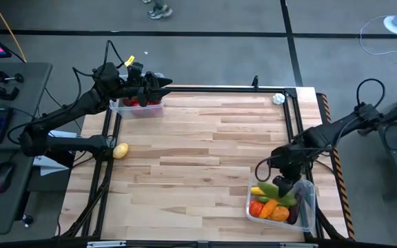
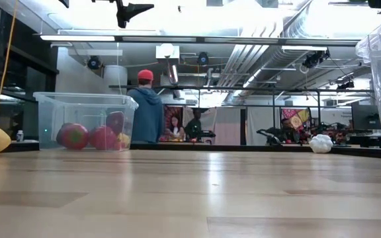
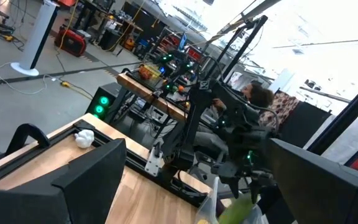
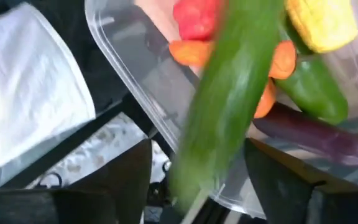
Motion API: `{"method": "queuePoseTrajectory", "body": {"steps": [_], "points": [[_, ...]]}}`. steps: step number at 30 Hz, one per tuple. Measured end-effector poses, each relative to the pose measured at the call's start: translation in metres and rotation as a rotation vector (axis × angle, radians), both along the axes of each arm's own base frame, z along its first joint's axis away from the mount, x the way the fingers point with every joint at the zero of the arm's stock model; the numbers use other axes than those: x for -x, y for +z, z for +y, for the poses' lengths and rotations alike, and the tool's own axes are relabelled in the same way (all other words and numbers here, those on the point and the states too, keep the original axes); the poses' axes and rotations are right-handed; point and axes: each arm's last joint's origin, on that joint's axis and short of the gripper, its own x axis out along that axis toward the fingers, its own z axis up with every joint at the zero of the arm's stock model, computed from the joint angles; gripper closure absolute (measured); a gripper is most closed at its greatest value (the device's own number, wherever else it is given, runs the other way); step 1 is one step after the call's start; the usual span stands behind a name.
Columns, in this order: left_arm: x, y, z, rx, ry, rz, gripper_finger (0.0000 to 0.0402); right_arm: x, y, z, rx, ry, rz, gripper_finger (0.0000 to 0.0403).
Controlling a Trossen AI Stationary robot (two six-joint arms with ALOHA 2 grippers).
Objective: Sort produce into baskets
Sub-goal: Put the green cucumber into the bottom transparent bin, then put the white garlic into the bottom transparent bin
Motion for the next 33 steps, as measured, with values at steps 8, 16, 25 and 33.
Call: {"method": "queuePoseTrajectory", "body": {"steps": [8,16,25,33], "points": [[0.000,0.000,0.000,0.000,0.000,0.000,0.0027,-0.002,0.000,0.002,-0.086,0.106,-0.005,0.0136],[0.000,0.000,0.000,0.000,-0.001,0.000,0.0027,-0.014,0.012,-0.037,0.241,-0.361,-0.291,0.0135],[0.000,0.000,0.000,0.021,0.001,-0.002,0.0027,-0.002,-0.012,-0.139,1.126,-1.184,0.000,0.0135],[0.000,0.000,0.000,0.048,0.000,-0.005,0.0027,0.003,-0.074,-0.222,1.250,-1.394,0.253,0.0158]]}}
